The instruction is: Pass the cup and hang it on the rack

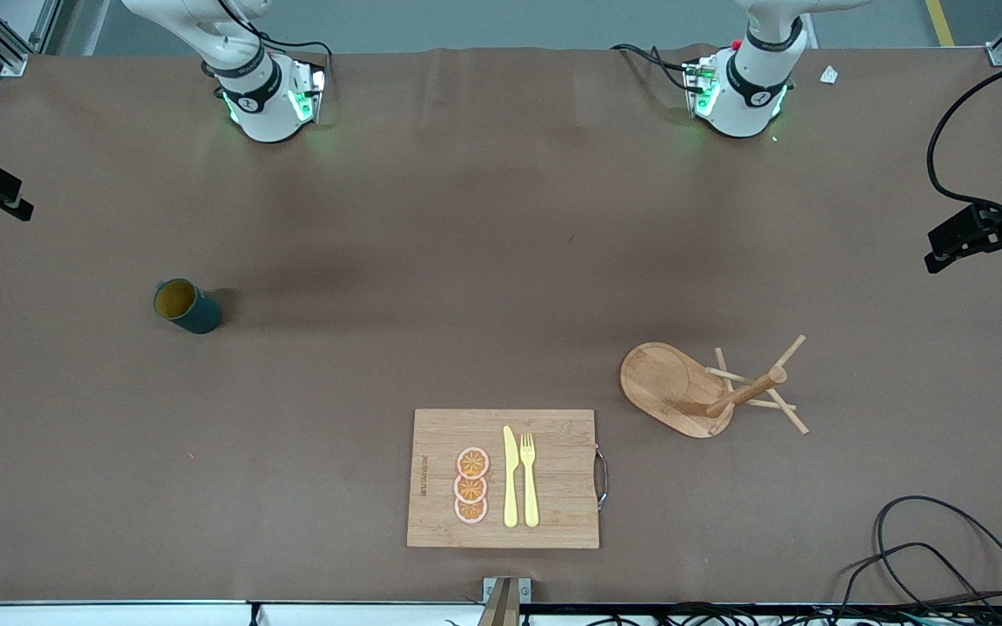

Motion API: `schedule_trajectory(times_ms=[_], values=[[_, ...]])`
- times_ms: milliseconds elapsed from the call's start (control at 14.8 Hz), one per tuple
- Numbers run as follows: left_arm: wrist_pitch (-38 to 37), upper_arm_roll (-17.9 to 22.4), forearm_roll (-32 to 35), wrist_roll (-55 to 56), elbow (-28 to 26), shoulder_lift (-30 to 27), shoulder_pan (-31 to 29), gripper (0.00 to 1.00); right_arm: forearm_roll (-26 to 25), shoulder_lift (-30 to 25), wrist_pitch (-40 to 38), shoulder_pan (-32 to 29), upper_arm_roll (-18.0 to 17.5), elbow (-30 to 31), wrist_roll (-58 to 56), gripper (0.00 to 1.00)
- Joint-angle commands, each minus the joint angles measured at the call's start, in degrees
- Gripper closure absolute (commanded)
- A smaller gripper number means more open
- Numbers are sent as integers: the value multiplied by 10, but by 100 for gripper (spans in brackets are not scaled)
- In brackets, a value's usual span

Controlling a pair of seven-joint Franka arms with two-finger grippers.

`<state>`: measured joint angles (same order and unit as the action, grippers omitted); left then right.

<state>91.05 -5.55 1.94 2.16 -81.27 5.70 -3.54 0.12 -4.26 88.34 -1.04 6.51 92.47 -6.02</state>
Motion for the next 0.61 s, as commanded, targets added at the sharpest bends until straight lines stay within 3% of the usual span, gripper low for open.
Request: schedule_trajectory(times_ms=[0, 540], values=[[-3, -2, 0, -4, 7, -5, 2, 0, 1, 3, -3, 2, 3, -8, 2, 0], [-11, -4, 0, 1, 8, -4, -1, 0, 3, 4, -4, -1, 4, -4, -6, 0]])
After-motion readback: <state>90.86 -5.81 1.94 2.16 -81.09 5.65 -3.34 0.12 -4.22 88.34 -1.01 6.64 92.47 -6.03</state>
